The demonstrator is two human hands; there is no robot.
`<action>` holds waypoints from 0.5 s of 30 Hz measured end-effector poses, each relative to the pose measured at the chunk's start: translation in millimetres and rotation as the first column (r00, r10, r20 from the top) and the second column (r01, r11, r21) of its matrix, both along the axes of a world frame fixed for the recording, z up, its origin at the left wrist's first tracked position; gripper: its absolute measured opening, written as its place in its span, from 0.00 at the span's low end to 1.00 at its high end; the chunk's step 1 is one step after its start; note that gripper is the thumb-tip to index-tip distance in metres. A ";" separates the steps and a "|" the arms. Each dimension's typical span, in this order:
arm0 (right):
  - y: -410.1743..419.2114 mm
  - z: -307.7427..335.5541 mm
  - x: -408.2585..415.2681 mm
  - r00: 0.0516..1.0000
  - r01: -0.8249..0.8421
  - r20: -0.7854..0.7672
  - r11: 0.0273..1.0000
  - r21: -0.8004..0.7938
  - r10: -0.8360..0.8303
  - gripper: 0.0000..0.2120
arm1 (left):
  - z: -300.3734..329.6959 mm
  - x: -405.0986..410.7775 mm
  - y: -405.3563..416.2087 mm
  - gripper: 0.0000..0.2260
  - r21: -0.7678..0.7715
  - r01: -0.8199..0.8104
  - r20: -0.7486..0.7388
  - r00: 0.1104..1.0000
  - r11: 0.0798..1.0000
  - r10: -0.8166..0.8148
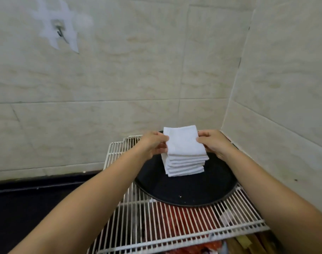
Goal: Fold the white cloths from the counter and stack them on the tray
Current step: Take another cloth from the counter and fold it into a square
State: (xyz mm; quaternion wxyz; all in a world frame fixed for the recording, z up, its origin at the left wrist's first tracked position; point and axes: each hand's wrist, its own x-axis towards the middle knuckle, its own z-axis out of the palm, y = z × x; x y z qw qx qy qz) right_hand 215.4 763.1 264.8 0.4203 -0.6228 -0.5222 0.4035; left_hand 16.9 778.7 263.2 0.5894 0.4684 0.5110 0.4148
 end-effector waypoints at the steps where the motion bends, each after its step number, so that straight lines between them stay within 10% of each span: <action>1: 1.7 -2.8 1.4 1.000 -0.005 0.012 1.000 0.001 0.005 0.12 | -2.0 1.7 0.2 0.10 0.010 -0.012 -0.017 1.000 1.000 0.012; 9: 4.9 6.1 4.9 1.000 0.008 0.001 1.000 0.016 -0.008 0.11 | 2.1 -2.5 -1.7 0.08 0.029 -0.053 -0.027 0.998 0.998 0.053; 15: -11.2 42.1 -3.4 0.943 0.080 0.303 0.977 0.197 -0.138 0.18 | 11.3 -60.1 -33.7 0.03 0.090 -0.110 -0.086 0.989 0.990 0.118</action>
